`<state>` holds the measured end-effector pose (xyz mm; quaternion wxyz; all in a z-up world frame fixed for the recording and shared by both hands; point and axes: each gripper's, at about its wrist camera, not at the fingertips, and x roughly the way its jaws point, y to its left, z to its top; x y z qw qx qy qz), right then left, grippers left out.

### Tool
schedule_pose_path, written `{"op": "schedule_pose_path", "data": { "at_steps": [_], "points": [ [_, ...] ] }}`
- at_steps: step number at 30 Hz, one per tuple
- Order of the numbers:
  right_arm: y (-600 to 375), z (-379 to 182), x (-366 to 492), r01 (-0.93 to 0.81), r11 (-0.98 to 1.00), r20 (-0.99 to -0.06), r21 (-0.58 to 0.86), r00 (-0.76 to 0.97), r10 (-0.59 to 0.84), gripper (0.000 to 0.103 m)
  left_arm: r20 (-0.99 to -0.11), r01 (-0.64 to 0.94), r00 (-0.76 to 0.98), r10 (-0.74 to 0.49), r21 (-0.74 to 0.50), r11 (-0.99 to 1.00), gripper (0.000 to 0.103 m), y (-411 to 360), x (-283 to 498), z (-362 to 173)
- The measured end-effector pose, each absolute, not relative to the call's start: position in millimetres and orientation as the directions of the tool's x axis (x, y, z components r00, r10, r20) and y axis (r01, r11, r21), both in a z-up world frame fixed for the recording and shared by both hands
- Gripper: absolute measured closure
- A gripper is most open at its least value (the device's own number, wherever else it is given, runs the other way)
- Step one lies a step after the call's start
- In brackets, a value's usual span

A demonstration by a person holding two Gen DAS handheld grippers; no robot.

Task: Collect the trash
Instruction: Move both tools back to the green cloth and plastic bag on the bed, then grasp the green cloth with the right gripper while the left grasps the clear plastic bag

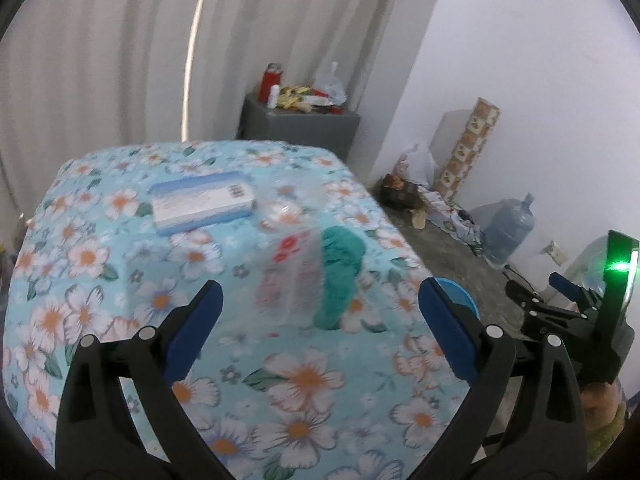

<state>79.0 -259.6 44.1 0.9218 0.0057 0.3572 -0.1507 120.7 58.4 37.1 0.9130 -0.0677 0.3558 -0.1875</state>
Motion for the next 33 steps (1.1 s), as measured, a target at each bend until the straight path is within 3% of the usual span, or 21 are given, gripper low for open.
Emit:
{"op": "schedule_pose_path", "data": {
  "at_steps": [3, 7, 11, 24, 29, 33],
  "points": [
    [-255, 46, 80, 0.242, 0.969, -0.662, -0.05, 0.719, -0.213, 0.007, -0.634, 0.266, 0.676, -0.376, -0.266, 0.927, 0.009, 69, 120, 31],
    [-268, 42, 78, 0.168, 0.975, -0.662, 0.146, 0.749, -0.029, 0.007, -0.636, 0.24, 0.692, -0.341, -0.243, 0.94, 0.009, 80, 120, 24],
    [-274, 37, 83, 0.162, 0.961, -0.662, 0.224, 0.749, 0.028, 0.007, -0.626, 0.202, 0.702, -0.34, -0.282, 0.938, 0.009, 97, 119, 18],
    [-248, 4, 146, 0.024, 0.812, -0.664, 0.582, 0.59, 0.459, 0.007, -0.558, 0.281, 0.667, -0.493, -0.424, 0.861, 0.009, 127, 121, 0],
    [-233, -15, 177, 0.042, 0.723, -0.637, 0.69, 0.51, 0.578, 0.013, -0.513, 0.422, 0.655, -0.555, -0.361, 0.832, 0.009, 110, 102, 1],
    [-224, -36, 201, 0.091, 0.665, -0.63, 0.741, 0.438, 0.642, 0.018, -0.537, 0.486, 0.662, -0.522, -0.223, 0.845, 0.009, 85, 95, -4]
  ]
}}
